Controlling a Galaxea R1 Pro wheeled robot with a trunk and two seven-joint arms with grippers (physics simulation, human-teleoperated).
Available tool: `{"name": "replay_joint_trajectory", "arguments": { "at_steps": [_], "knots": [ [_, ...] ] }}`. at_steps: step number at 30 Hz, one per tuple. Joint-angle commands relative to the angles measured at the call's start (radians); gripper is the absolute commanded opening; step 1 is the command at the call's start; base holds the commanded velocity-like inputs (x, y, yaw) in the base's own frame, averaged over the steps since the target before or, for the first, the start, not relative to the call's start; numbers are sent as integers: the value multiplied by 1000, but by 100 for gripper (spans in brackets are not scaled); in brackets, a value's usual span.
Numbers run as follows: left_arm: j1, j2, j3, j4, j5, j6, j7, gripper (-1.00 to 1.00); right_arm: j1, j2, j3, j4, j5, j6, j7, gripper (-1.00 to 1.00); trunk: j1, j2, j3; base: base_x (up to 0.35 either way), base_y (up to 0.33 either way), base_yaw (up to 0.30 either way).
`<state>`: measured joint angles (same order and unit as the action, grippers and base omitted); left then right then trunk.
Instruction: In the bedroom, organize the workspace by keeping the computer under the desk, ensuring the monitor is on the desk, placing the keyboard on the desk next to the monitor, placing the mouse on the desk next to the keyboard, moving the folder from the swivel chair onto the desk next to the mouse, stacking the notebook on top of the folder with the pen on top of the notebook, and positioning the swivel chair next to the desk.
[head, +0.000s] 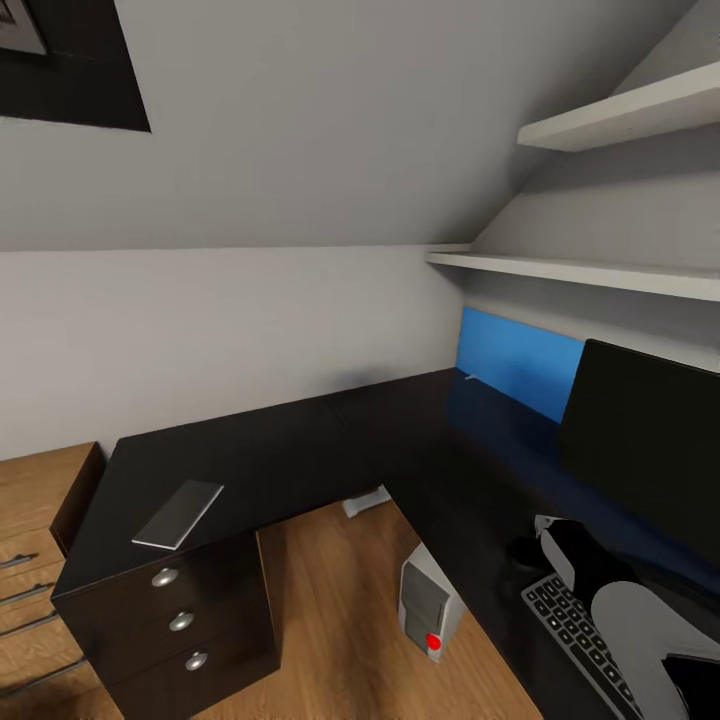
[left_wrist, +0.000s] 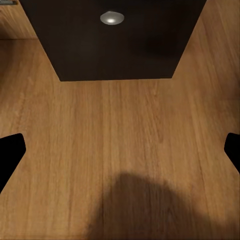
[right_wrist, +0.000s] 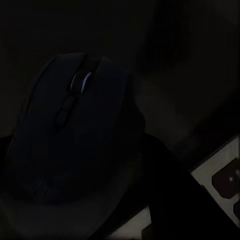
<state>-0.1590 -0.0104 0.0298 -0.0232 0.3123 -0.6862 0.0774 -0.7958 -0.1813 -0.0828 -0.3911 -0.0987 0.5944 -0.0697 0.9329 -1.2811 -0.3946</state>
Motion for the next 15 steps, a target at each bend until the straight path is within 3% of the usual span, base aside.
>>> {"name": "replay_joint_trajectory", "arguments": {
  "at_steps": [1, 8, 9, 10, 15],
  "knots": [
    [-1, 0, 2, 0, -5, -3, 5, 100, 0, 0, -2, -2, -14, 4, -10, -100, 0, -1, -1, -10, -4, 0],
    [-1, 0, 2, 0, -5, -3, 5, 100, 0, 0, -2, -2, -13, 3, -19, -100, 0, -1, -1, -2, -1, 0],
    [-1, 0, 2, 0, -5, -3, 5, 100, 0, 1, -2, -2, -13, 2, -32, -100, 0, -1, -1, 0, 0, 0],
    [-1, 0, 3, 0, -5, -3, 5, 100, 0, 3, -3, -1, -14, -5, -91, -100, 0, -1, -1, 0, 0, 0],
    [-1, 0, 4, 0, -5, -3, 6, 100, 0, 4, -3, -1, -15, -7, -103, -100, 0, -1, -1, 0, 0, 0]
  ]
}}
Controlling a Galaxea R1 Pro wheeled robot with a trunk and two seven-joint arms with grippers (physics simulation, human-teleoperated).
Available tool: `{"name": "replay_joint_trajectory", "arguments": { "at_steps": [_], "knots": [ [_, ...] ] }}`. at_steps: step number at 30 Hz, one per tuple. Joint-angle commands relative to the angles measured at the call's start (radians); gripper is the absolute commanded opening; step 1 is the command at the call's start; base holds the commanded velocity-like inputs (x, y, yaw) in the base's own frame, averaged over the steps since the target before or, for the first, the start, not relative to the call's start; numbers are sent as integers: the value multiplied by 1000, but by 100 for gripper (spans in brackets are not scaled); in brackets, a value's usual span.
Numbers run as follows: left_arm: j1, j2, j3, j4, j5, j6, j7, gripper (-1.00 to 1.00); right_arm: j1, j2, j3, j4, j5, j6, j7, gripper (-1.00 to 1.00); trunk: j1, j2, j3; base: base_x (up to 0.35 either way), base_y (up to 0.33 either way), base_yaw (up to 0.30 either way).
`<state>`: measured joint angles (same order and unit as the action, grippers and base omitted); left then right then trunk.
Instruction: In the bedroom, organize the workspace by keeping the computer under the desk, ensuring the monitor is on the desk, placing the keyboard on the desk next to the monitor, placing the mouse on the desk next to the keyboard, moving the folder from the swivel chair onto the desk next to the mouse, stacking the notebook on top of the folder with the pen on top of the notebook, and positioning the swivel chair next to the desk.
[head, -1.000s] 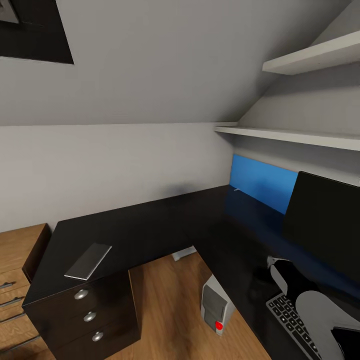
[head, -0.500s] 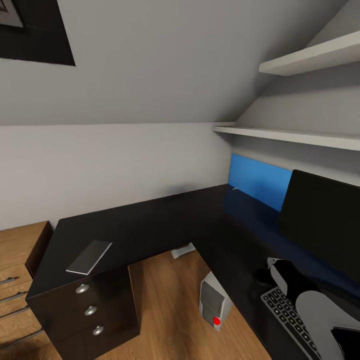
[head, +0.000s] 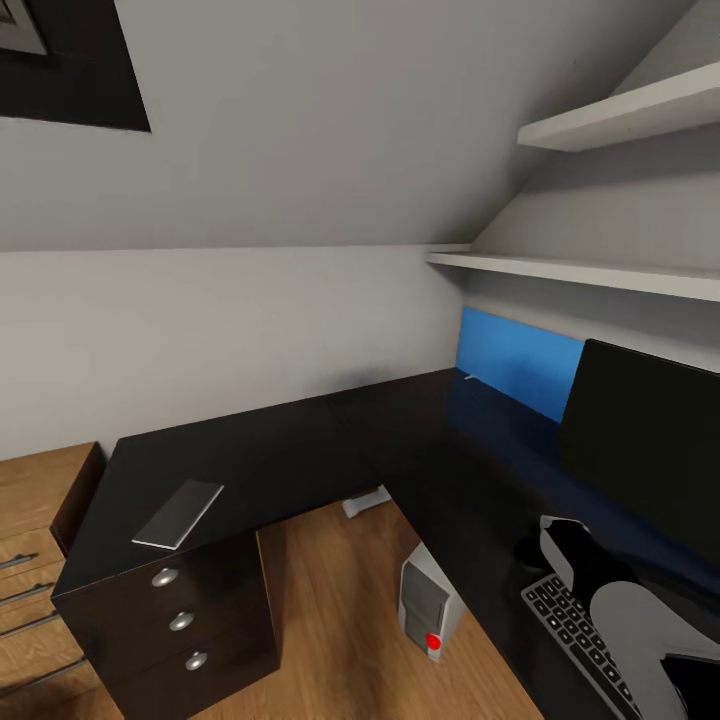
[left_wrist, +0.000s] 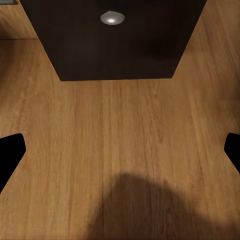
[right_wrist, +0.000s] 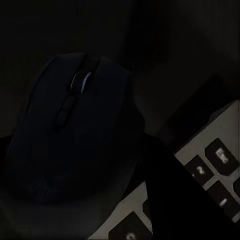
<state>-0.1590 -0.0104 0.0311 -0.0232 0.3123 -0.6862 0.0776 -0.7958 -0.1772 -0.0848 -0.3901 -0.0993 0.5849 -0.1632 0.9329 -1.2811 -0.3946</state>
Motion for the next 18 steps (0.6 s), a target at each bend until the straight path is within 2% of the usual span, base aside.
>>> {"name": "replay_joint_trajectory", "arguments": {
  "at_steps": [1, 18],
  "knots": [
    [-1, 0, 3, 0, -5, -3, 6, 100, 0, 0, -1, -1, -14, 3, -10, -100, 0, -1, -1, 0, 0, 0],
    [-1, 0, 3, 0, -5, -3, 5, 100, 0, 1, -1, -2, -16, 0, -10, -100, 0, -1, -1, 1, 0, 0]
  ]
}}
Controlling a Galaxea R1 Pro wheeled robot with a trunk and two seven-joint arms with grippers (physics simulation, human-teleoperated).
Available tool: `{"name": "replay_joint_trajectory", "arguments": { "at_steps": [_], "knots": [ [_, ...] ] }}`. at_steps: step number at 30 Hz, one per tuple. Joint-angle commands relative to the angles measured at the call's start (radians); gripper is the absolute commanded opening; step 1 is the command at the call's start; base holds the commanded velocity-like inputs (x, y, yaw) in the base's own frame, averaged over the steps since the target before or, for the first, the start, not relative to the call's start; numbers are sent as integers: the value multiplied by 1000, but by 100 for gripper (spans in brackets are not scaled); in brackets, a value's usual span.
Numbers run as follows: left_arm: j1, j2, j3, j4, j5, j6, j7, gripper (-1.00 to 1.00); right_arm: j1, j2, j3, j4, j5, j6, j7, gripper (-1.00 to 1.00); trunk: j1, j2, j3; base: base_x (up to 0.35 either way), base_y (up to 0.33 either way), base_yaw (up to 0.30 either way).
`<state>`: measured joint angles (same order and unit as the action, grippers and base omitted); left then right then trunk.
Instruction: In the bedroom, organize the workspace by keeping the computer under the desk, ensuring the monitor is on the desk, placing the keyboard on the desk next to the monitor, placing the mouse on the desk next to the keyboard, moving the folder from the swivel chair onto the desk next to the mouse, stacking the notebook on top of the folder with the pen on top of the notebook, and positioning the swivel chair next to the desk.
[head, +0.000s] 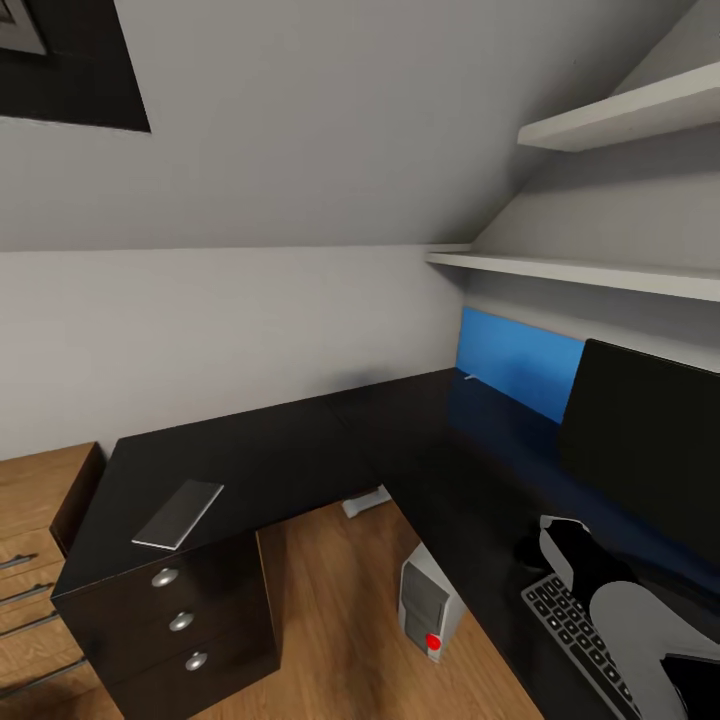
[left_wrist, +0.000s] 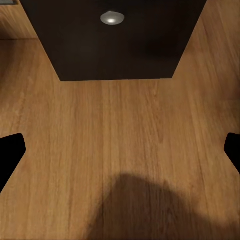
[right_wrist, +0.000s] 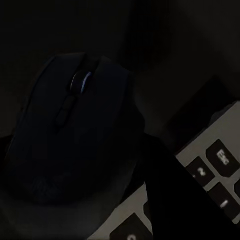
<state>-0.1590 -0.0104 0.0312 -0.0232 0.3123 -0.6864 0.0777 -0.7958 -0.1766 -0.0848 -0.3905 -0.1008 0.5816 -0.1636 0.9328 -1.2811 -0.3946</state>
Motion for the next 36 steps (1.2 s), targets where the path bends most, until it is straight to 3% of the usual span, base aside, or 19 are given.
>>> {"name": "replay_joint_trajectory", "arguments": {
  "at_steps": [1, 36],
  "knots": [
    [-1, 0, 2, 0, -6, -3, 5, 100, 0, 0, -1, -2, -14, 3, -10, -100, 0, -1, -1, 69, 0, 0],
    [-1, -1, 2, 0, -6, -2, 5, 100, 0, 1, -1, -1, -14, 3, -10, -100, 4, -8, -4, 27, 0, 0]
  ]
}}
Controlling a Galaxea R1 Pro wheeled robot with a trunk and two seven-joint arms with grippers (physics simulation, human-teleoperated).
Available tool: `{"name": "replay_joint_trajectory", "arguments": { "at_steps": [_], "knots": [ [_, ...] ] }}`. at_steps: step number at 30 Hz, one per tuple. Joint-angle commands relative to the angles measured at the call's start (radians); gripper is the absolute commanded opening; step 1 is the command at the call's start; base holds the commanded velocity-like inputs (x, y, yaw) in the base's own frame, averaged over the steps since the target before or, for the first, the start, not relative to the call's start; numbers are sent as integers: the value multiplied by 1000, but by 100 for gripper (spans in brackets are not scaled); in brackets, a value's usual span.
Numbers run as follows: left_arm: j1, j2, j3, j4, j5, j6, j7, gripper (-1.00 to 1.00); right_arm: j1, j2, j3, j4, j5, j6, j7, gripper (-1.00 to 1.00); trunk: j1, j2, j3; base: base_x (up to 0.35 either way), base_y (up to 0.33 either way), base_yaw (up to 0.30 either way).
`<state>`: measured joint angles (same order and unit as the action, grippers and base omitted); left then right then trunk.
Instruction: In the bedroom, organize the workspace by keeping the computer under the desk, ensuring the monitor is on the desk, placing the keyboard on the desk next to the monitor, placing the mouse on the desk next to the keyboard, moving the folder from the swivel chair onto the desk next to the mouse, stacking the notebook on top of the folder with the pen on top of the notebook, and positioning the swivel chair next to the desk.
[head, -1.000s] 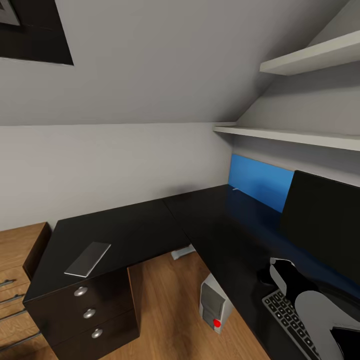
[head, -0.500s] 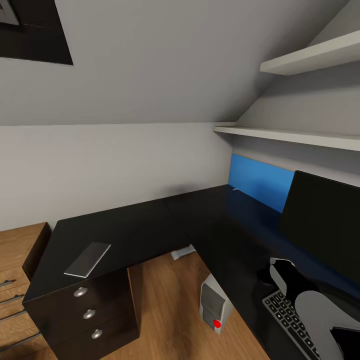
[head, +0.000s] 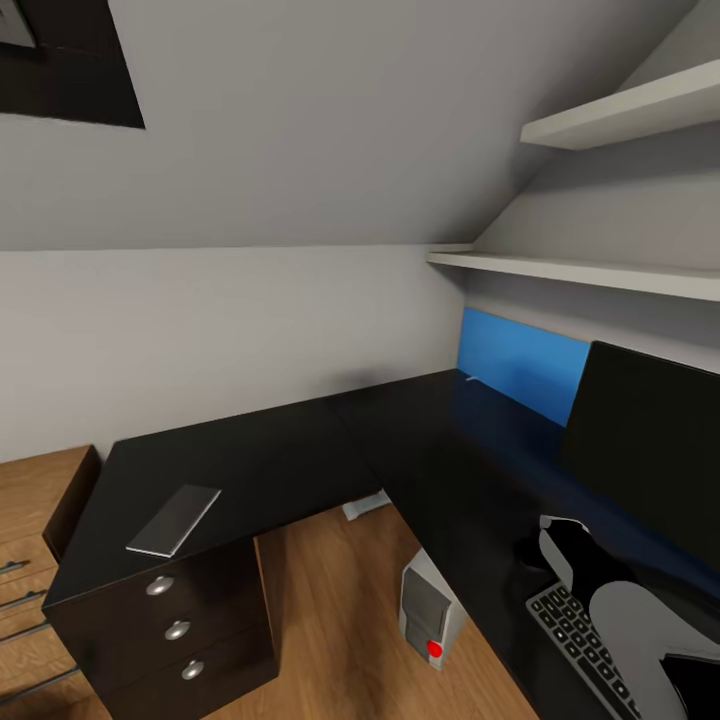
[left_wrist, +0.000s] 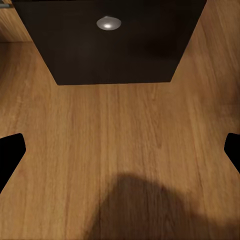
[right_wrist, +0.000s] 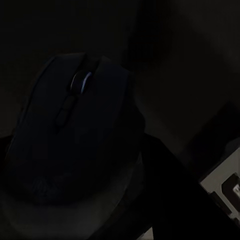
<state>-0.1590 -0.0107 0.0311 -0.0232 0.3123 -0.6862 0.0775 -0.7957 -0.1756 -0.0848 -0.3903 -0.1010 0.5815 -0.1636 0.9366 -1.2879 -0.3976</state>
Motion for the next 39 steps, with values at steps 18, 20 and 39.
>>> {"name": "replay_joint_trajectory", "arguments": {
  "at_steps": [18, 20, 39],
  "knots": [
    [-1, -1, 3, 0, -6, -3, 6, 100, 0, 1, -1, -1, -14, 3, -10, -100, 15, -29, -14, 0, 0, 0],
    [-1, -1, 3, 0, -6, -3, 6, 100, 0, 1, -1, -1, -14, 3, -10, -100, 15, -29, -14, 0, 0, 0],
    [-1, -1, 3, 0, -6, -3, 5, 100, 0, 1, -1, -1, -13, 3, -11, 100, 15, -29, -14, 0, 0, 0]
  ]
}}
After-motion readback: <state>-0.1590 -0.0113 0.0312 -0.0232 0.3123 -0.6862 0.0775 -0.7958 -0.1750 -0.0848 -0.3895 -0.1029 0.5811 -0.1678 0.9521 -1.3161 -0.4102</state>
